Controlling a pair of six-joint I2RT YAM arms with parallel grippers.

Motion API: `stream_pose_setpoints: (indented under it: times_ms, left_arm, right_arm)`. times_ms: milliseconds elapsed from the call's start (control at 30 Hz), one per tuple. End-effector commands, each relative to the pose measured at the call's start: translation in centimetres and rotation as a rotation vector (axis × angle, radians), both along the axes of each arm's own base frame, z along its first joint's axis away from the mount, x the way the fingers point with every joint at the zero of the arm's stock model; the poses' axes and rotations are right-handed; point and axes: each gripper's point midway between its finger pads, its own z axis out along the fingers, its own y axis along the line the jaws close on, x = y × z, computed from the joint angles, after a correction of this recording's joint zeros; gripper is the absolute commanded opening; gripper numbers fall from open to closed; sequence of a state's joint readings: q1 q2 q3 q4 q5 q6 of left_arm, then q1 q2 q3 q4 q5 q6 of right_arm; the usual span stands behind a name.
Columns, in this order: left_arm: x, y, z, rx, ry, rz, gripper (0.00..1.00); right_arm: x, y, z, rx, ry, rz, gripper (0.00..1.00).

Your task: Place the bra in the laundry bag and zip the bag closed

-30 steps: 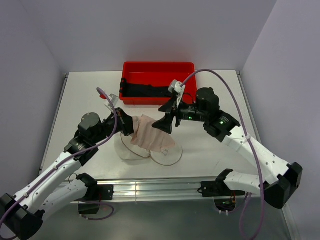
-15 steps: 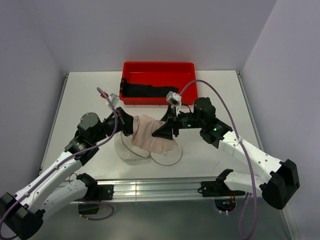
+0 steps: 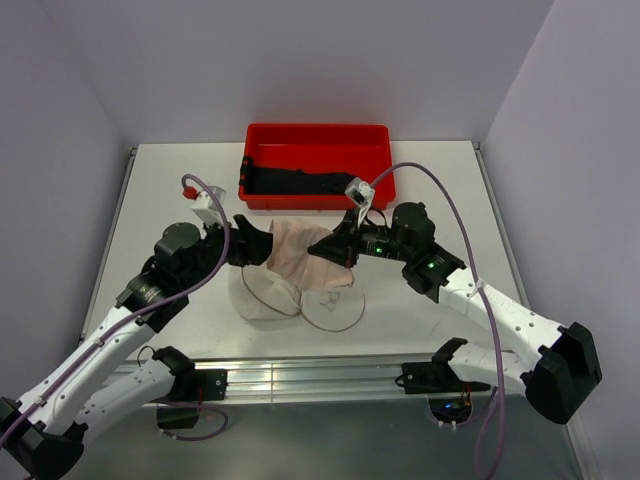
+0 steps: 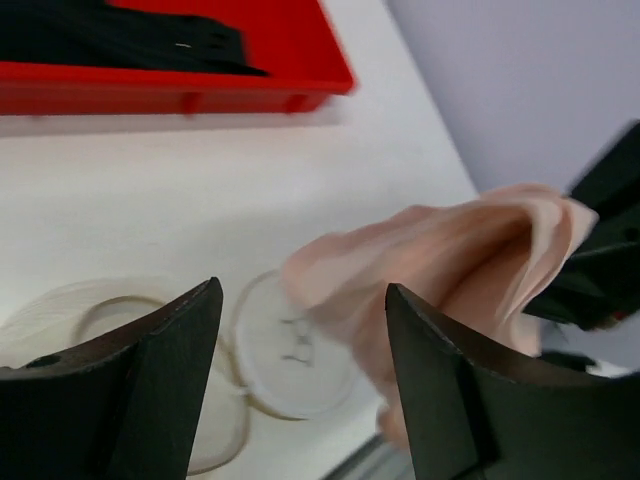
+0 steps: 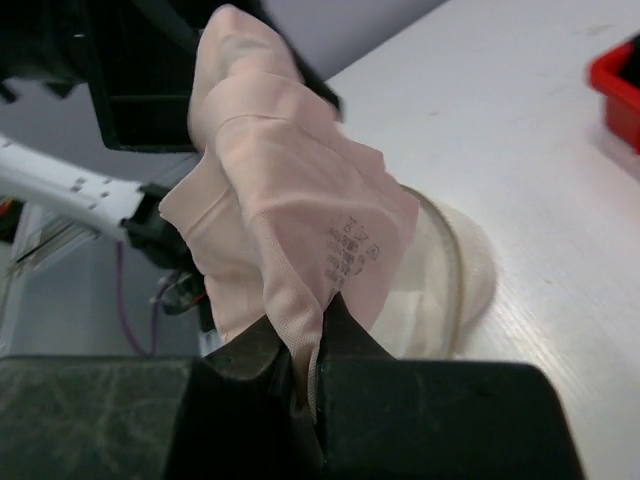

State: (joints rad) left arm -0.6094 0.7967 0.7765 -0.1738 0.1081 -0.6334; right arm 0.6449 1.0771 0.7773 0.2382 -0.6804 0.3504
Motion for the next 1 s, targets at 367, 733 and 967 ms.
stream_pose_setpoints:
  times_ms: [367, 733, 967]
  left_arm:
    - [0.1, 7.0, -10.4, 0.256, 0.298, 0.354, 0.60]
    - [0.6, 6.0, -13.1, 0.305, 0.349, 0.316, 0.38]
    - [0.8, 5.4, -13.0, 0.254, 0.326, 0.304, 0.00]
  right_arm:
    - [2.6, -2.1, -1.5, -0.017, -0.001, -0.194, 0.00]
    - [1.8, 0.9, -4.8, -0.113, 0.076, -0.057, 0.00]
    - [1.4, 3.3, -7.5, -0.177, 0.139, 0.031, 0.00]
